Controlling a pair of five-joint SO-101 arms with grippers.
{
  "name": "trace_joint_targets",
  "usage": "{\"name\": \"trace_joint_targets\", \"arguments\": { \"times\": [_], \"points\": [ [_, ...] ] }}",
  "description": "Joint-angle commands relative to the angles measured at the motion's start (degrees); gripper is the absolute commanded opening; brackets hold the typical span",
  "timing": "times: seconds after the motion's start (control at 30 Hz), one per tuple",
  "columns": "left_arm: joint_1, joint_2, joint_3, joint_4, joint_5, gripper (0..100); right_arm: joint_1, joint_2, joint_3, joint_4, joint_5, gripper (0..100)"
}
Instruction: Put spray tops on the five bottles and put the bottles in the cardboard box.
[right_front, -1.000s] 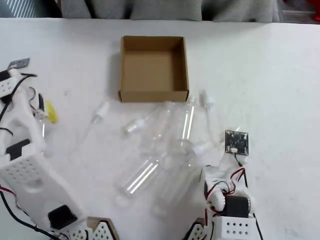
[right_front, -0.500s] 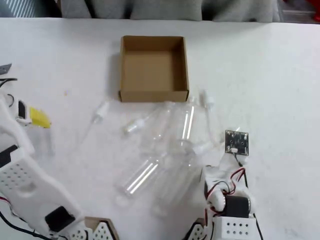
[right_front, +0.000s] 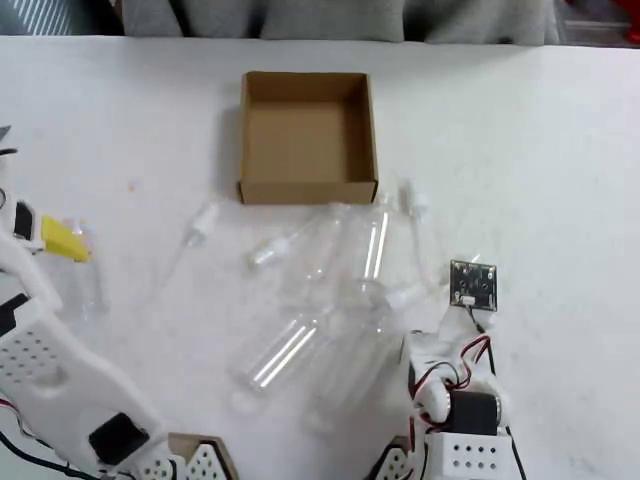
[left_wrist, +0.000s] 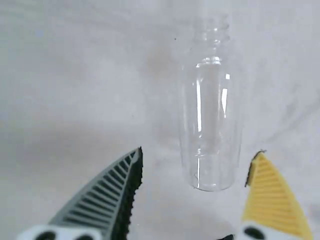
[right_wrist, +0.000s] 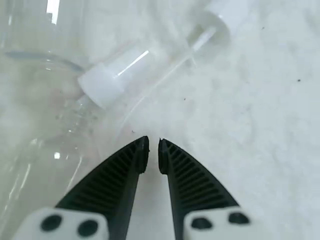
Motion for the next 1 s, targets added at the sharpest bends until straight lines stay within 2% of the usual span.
{"name": "trace_joint_targets", "arguments": {
  "times": [0.0, 0.17, 0.33, 0.43, 0.67, 0.77, 0.97],
  "points": [
    [-2.15, -7.78, 0.70, -0.88, 1.58, 33, 0.13, -0.40, 0.26, -0.84, 0.00, 1.8],
    [-1.63, -18.07, 14.59, -7.03, 1.85, 33, 0.13, -0.40, 0.26, -0.84, 0.00, 1.8],
    [-0.75, -30.29, 32.44, -21.54, 4.92, 33, 0.13, -0.40, 0.26, -0.84, 0.00, 1.7],
    [-0.75, -32.84, 37.45, -26.55, 6.68, 33, 0.31, -0.40, 0.26, -0.84, 0.00, 1.6],
    [3.30, -24.66, 34.73, -26.73, 7.21, 33, 0.40, -0.40, 0.26, -0.84, 0.00, 1.6],
    [4.09, -19.56, 30.15, -26.55, 10.20, 33, 0.40, -0.40, 0.26, -0.84, 0.00, 1.6],
    [4.18, -11.21, 20.31, -21.71, 10.81, 33, 0.40, -0.40, 0.26, -0.84, 0.00, 1.6]
  ]
}}
